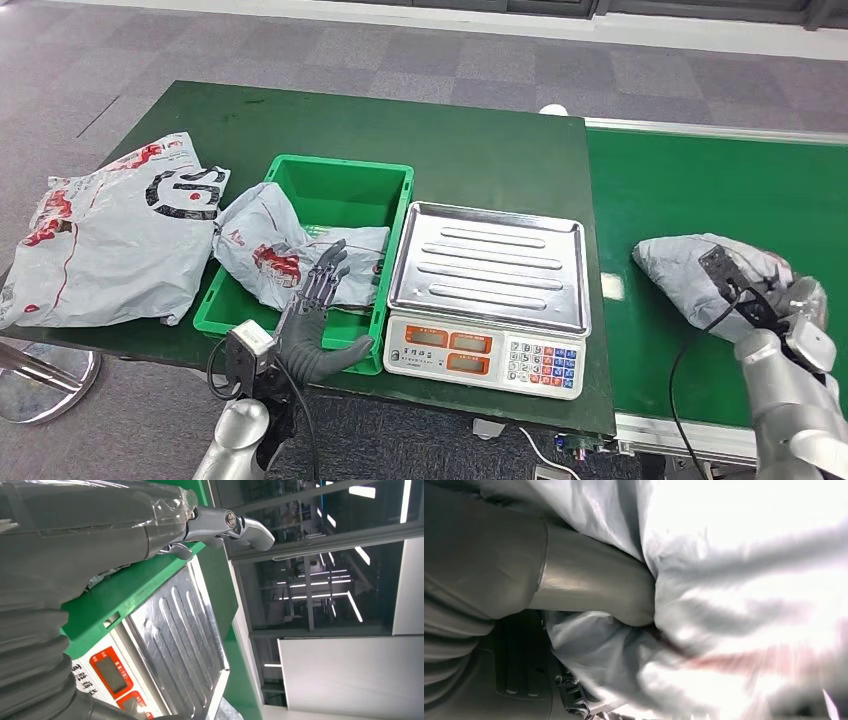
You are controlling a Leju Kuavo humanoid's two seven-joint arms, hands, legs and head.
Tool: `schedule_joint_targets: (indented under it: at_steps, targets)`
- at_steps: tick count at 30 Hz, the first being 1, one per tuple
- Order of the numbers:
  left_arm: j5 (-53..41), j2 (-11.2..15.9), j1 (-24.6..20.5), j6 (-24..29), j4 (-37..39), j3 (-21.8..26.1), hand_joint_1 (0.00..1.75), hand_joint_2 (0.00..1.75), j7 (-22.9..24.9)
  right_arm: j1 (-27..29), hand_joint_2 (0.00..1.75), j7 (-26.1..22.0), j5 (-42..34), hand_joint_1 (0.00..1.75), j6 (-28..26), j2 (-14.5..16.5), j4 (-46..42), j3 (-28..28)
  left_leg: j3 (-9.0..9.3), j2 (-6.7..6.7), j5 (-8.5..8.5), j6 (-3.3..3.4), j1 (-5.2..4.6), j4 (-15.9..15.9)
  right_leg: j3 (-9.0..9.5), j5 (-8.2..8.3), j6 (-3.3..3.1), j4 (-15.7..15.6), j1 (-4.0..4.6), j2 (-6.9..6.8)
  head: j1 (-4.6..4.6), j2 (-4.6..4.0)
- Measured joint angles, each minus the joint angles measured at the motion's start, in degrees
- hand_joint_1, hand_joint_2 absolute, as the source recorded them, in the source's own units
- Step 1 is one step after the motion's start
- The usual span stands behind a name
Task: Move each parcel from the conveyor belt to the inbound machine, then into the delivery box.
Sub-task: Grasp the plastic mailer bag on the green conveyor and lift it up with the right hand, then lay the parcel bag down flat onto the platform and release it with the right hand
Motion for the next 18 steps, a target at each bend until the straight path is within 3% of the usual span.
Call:
schedule_joint_targets:
  at_steps: [2, 6, 12, 15, 18]
  targets:
    - [0.14, -0.01, 0.11, -0.2, -0.26, 0.07, 0.0, 1.75, 0.02, 1.63, 1.75, -6.23, -5.79, 1.75, -5.57, 0.8, -4.12, 0.0, -0.02, -0.07, 0.01, 0.0, 0.0, 0.0, 0.0, -0.01, 0.0, 0.0, 0.01, -0.11, -0.01, 0.0]
    - [0.27, -0.11, -0.68, -0.56, 0.36, 0.07, 0.0, 1.75, -0.98, 6.99, 1.75, -26.91, -21.18, 1.75, -17.22, 4.47, -20.47, 0.25, -0.11, -0.21, 0.04, 0.0, 0.03, -0.04, -0.03, -0.08, -0.01, 0.02, 0.03, -0.27, -0.01, 0.01]
    - [1.4, -0.14, -3.12, -0.18, 2.53, 0.06, 0.0, 1.75, -3.17, 10.11, 1.75, -42.18, -19.06, 1.75, -18.33, 11.56, -40.56, 2.89, -0.05, -0.01, 0.0, -0.08, 0.07, -0.09, -0.11, -0.1, -0.04, 0.03, 0.05, 0.01, -0.01, 0.01]
    - [1.95, -0.14, -3.79, -0.02, 3.37, -0.02, 0.0, 1.75, -3.74, 9.43, 1.75, -45.3, -17.44, 1.75, -18.3, 13.55, -44.9, 5.23, -0.06, -0.01, 0.02, -0.07, 0.07, -0.09, -0.07, -0.1, -0.04, 0.03, 0.05, -0.01, -0.01, 0.0]
    - [2.31, -0.14, -4.57, 0.05, 4.2, -0.24, 0.0, 1.75, -4.16, 7.33, 1.75, -40.86, -14.02, 1.75, -18.1, 13.85, -45.47, 10.88, -0.07, 0.02, 0.03, -0.06, 0.07, -0.08, -0.07, -0.07, -0.04, 0.04, 0.02, 0.03, -0.01, 0.0]
